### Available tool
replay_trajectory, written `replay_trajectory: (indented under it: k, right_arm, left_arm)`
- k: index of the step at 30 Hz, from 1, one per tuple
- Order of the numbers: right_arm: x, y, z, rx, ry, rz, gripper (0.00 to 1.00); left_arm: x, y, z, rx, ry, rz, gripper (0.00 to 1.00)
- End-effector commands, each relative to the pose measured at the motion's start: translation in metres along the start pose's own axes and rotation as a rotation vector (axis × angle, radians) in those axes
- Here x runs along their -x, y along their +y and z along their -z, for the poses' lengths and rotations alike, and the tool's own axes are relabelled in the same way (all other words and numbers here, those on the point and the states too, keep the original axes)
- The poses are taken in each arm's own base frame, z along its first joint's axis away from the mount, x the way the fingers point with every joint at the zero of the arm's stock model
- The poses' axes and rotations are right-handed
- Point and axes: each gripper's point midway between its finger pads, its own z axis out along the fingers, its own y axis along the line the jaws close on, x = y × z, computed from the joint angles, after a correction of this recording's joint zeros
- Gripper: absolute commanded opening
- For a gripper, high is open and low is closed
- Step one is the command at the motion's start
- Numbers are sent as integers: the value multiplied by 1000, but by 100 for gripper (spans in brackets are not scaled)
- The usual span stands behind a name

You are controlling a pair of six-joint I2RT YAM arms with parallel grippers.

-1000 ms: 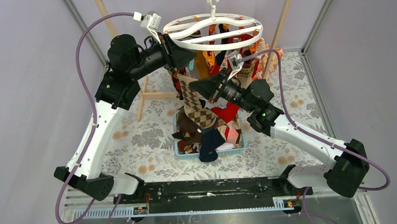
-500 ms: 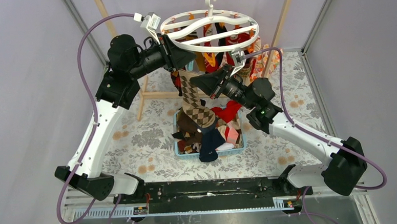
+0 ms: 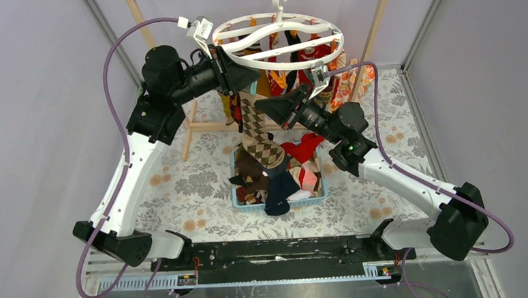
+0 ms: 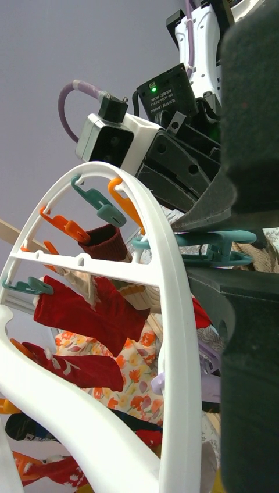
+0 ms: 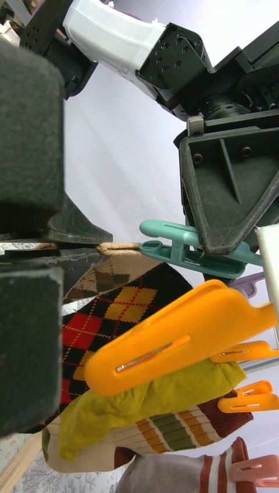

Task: Clip the socks to the hanger
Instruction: Clamp the sock onto the hanger.

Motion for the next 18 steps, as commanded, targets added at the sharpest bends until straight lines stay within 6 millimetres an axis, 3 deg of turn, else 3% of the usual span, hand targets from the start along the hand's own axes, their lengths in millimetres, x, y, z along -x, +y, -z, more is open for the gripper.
replay_trajectory:
  k: [1, 18]
  right_arm:
    - [28, 18, -3, 71, -71, 24, 0]
    - [36, 32, -9, 161, -26, 25, 0]
  left_arm:
    - [11, -17, 6, -73, -31, -41, 0]
    - [13, -18, 7, -89, -23, -57, 0]
